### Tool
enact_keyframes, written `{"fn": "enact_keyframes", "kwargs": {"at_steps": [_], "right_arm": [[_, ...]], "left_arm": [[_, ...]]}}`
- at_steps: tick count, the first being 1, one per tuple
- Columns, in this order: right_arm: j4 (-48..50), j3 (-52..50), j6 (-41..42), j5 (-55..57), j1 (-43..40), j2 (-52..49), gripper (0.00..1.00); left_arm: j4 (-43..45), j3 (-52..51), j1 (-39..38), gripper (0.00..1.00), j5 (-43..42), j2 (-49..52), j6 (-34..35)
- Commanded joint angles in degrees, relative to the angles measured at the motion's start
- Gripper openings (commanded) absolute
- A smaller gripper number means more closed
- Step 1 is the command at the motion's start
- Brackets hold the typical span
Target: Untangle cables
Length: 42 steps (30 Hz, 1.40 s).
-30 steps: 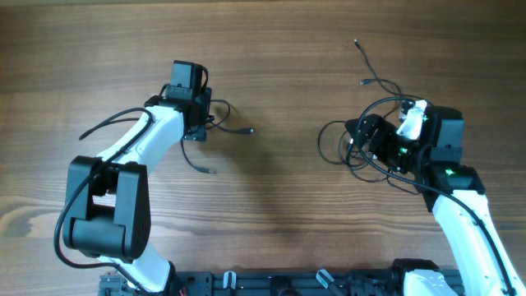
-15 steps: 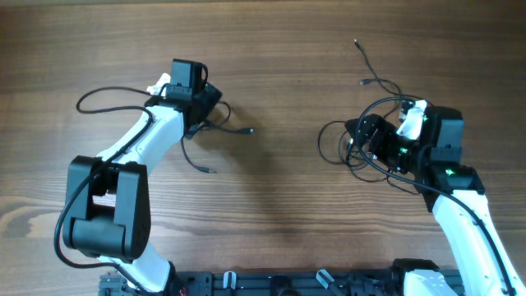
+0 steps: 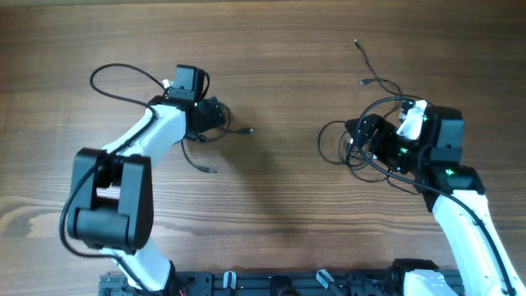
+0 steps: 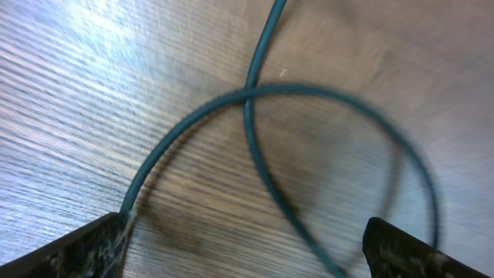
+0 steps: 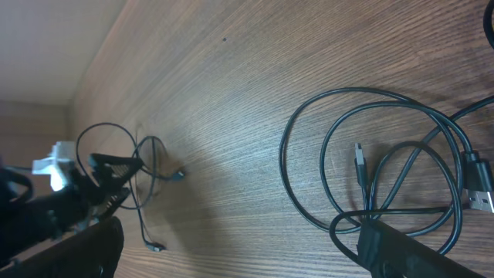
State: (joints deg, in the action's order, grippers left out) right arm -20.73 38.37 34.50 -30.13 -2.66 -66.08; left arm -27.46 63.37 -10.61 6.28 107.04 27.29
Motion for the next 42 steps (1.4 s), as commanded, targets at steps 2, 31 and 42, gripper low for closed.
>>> {"fn": "enact_keyframes", "kwargs": {"at_steps": [2,31,42], "right_arm": [[0.1,0.1,0.2,0.8,0.2,0.6,1.0],[0.1,0.1,0.2,0.8,0.2,0.6,1.0],[0.1,0.1,0.2,0.8,0.2,0.6,1.0]], "left_arm": [[-0.8,0.4,0.0,1.0,4.3,5.4,-3.1],[-16.2,1.4,5.3,0.77,0.7,6.7,-4.0],[-2.8,-9.3,7.3,0.04,-2.5,6.6,6.2]]}}
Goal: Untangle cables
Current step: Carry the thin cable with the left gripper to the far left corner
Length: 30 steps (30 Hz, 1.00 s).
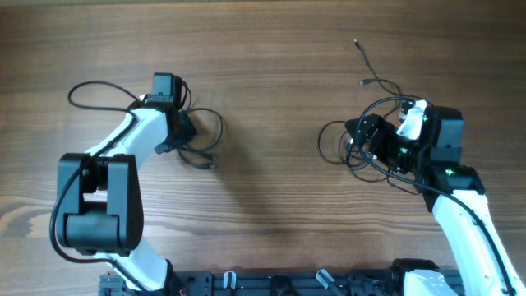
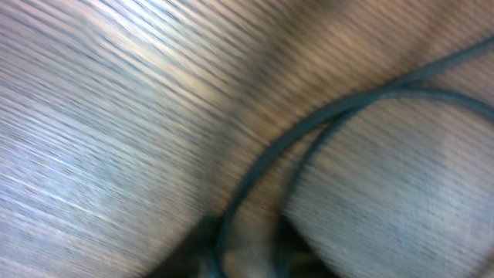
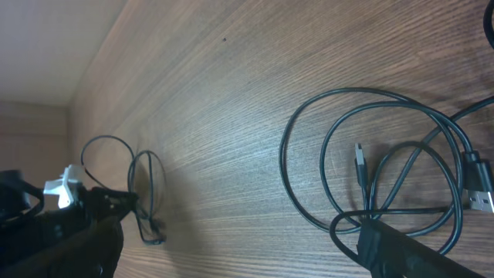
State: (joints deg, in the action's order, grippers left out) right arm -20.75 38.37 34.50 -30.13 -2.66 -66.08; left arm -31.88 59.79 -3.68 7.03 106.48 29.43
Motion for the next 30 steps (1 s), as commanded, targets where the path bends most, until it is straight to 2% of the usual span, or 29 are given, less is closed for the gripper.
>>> {"fn": "enact_keyframes", "kwargs": {"at_steps": [1,4,5,15,20,30], "right_arm": [[0.1,0.1,0.2,0.8,0.2,0.6,1.0],[0.1,0.1,0.2,0.8,0.2,0.6,1.0],[0.1,0.1,0.2,0.8,0.2,0.6,1.0],[0.1,0.1,0.2,0.8,0.2,0.6,1.0],[0.1,0.1,0.2,0.8,0.2,0.6,1.0],[0.1,0.1,0.2,0.8,0.2,0.6,1.0]], "left_arm": [[2.0,-5.3,0.5,0.04,-2.4,7.1,4.0],[0.2,-1.7,2.3,0.04,1.9,6.6,4.0],[-2.1,2.8,4.7,0.04,3.1,5.6,4.0],[-3.3,19.5,17.4,0.04,3.1,2.4,1.9],[6.8,22.2,23.5,0.04,3.1,2.4,0.6],[34.9,22.2,33.6,0.04,2.9,7.0,1.3]]}}
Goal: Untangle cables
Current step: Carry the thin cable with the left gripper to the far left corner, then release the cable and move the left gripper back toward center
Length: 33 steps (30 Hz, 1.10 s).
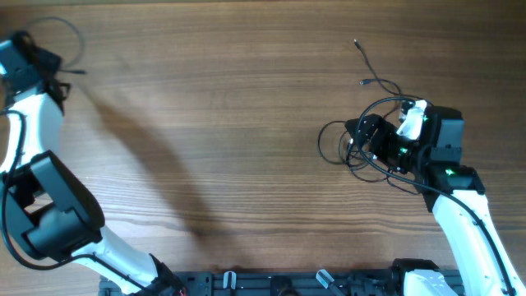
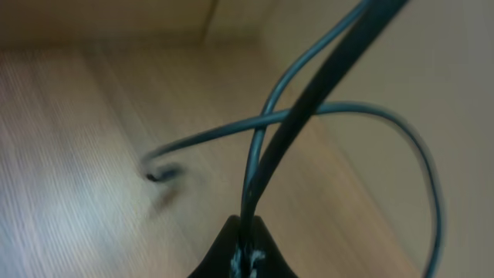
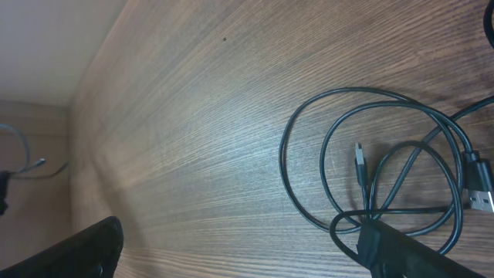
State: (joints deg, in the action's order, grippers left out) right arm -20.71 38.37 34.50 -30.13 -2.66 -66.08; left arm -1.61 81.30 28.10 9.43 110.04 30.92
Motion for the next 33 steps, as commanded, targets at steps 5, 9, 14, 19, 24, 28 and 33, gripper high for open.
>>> {"fn": "enact_keyframes", "kwargs": {"at_steps": [5,9,14,19,24,28,33], "right_arm": [[0.1,0.1,0.2,0.8,0.2,0.6,1.0],[0.1,0.1,0.2,0.8,0.2,0.6,1.0],[0.1,0.1,0.2,0.8,0.2,0.6,1.0],[0.1,0.1,0.2,0.8,0.2,0.6,1.0],[0.1,0.1,0.2,0.8,0.2,0.6,1.0],[0.1,0.1,0.2,0.8,0.2,0.6,1.0],[0.1,0.1,0.2,0.8,0.2,0.6,1.0]], "left_arm": [[8.8,0.7,2.7,0.04,0.5,10.8,6.0],[8.3,0.7,2.8,0.04,-1.5,13.0,13.8],[7.8,0.7,4.1,0.15,-0.8,13.0,19.5],[0.3,1.6,6.4,1.0,-4.1,13.0,20.5],[-11.8,5.4,5.7,0.99,-11.3,11.3,20.5],[-15.9,6.0,3.0,1.0,-12.3,5.6,20.3],[-17.6,6.0,-3.3,1.0,-17.9,-3.3,14.4]]}}
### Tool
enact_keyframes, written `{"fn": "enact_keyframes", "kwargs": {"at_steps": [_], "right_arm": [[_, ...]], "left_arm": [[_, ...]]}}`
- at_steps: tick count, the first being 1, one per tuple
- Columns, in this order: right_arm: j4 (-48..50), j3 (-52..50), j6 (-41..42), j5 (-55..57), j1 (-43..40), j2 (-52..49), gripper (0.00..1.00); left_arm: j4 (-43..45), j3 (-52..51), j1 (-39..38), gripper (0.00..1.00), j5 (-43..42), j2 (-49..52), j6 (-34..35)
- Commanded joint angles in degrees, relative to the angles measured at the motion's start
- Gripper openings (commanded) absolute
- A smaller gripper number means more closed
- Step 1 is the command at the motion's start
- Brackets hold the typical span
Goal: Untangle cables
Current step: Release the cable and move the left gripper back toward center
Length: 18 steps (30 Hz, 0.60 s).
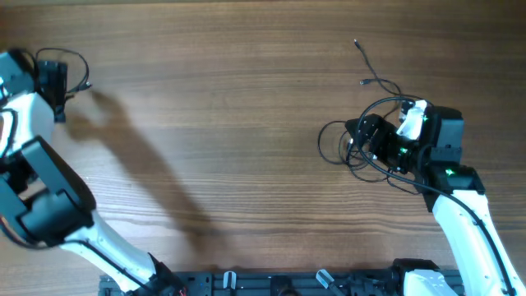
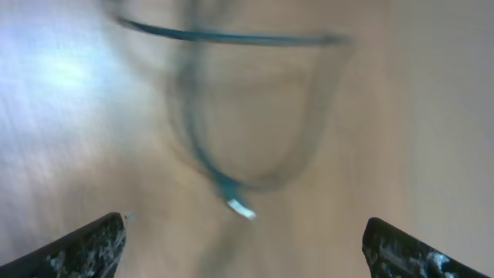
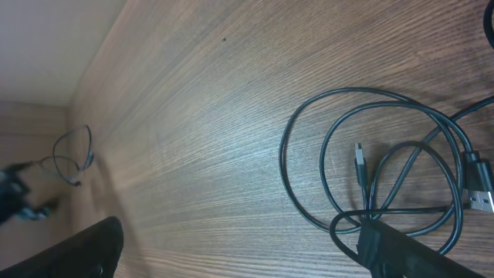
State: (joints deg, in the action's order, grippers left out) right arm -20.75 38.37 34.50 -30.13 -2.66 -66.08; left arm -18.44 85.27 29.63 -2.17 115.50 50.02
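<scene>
A thin dark cable [image 1: 72, 57] lies loose at the far left of the wooden table [image 1: 246, 99]. Its blurred loop and pale plug [image 2: 236, 204] show in the left wrist view. My left gripper [image 1: 59, 86] is beside it and my left gripper [image 2: 243, 255] stands open, holding nothing. At the right lies a tangle of black cables [image 1: 359, 152], seen as overlapping loops [image 3: 378, 166] with a plug end [image 3: 360, 154]. My right gripper [image 1: 355, 136] hovers at that tangle; my right gripper [image 3: 239, 259] is open, and one loop lies against its right finger [image 3: 401, 251].
Two thin cable ends [image 1: 362, 51] trail from the tangle toward the back right. The separated cable [image 3: 73, 154] shows small at the far left in the right wrist view. The arm bases stand at the front edge.
My left gripper was shut on the thin cable and held it up at the far left corner. It is now open, and the cable lies free beside it. The right arm has not moved.
My left gripper stood open over the thin cable left of the table's middle. Then it was further left with the cable, and then at the far left corner, shut on it. Now the cable is let go there, far from the tangle. The right gripper stayed open at the tangle.
</scene>
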Motion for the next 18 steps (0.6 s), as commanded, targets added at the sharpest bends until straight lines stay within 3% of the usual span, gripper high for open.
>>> {"fn": "enact_keyframes", "kwargs": {"at_steps": [1,4,18], "right_arm": [[0.1,0.1,0.2,0.8,0.2,0.6,1.0],[0.1,0.1,0.2,0.8,0.2,0.6,1.0],[1.6,0.1,1.0,2.3,0.2,0.6,1.0]], "left_arm": [[-1.2,2.0,-6.6,1.0,-8.4,-10.4,-6.3],[-2.5,2.0,-13.0,1.0,-11.6,-13.6,-9.6],[-15.6,2.0,-42.1,1.0,-11.3,-14.2,-9.5]]}}
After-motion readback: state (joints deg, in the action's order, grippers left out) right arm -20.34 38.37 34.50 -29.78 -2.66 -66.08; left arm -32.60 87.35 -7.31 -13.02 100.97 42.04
